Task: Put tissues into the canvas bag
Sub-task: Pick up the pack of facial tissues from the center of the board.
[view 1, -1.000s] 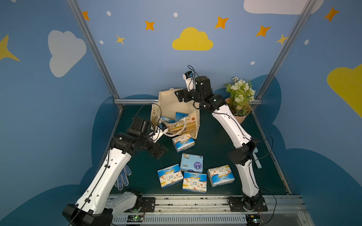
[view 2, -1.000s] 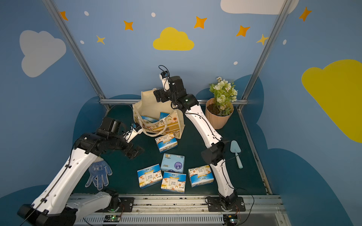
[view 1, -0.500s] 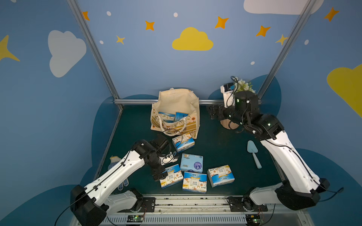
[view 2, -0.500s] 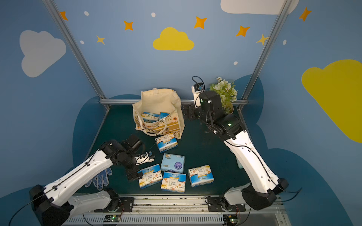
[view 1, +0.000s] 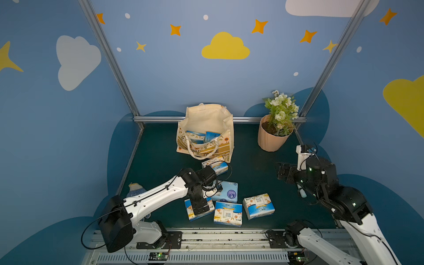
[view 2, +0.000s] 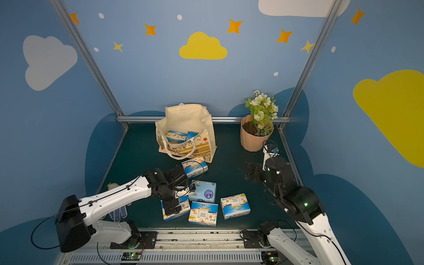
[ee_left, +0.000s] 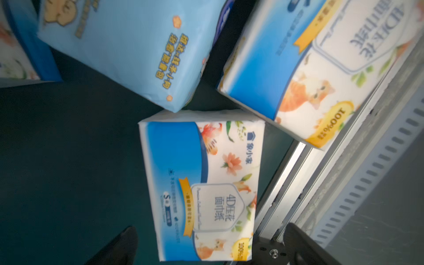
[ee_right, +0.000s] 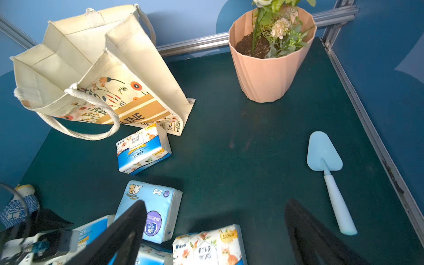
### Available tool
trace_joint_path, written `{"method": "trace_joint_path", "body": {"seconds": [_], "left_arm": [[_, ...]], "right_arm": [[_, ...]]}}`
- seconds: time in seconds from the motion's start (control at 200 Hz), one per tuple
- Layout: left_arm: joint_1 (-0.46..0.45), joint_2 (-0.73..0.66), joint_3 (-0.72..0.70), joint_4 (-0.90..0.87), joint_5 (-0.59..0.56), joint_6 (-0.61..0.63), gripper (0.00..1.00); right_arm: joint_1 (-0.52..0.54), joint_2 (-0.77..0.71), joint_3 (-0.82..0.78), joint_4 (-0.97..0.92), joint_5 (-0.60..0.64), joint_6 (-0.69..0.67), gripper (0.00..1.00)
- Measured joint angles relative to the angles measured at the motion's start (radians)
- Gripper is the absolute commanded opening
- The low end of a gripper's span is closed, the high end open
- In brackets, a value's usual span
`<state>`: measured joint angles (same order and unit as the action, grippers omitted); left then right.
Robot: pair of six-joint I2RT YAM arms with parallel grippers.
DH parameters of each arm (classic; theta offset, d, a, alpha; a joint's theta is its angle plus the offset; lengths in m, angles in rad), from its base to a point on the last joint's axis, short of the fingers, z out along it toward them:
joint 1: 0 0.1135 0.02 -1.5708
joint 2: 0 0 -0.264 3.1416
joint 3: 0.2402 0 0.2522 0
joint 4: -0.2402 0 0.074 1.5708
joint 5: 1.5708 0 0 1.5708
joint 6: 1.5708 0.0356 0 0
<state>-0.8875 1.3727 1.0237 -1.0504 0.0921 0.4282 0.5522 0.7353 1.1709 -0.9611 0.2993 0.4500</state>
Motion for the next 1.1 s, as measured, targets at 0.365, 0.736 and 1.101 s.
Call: {"method": "trace_joint_path", "body": {"seconds": [0.365,0.736,1.101], "left_arm": [[-0.033,0.077,-0.015,0.069,-0.060,-0.048,1.00],[-0.045,0.111,-0.055,0.111,-0.071,-0.048,1.00],[-0.047,0.153,-0.090,0.179,-0.110,-0.047,0.99]], "right_arm": [[-0.011,-0.050,-0.075,-0.049,-0.005,0.026,0.95],[-0.017,-0.050,-0.075,-0.049,-0.013,0.019,0.95],[-0.027,-0.057,-0.096,-0.049,-0.013,0.013,0.95]]}}
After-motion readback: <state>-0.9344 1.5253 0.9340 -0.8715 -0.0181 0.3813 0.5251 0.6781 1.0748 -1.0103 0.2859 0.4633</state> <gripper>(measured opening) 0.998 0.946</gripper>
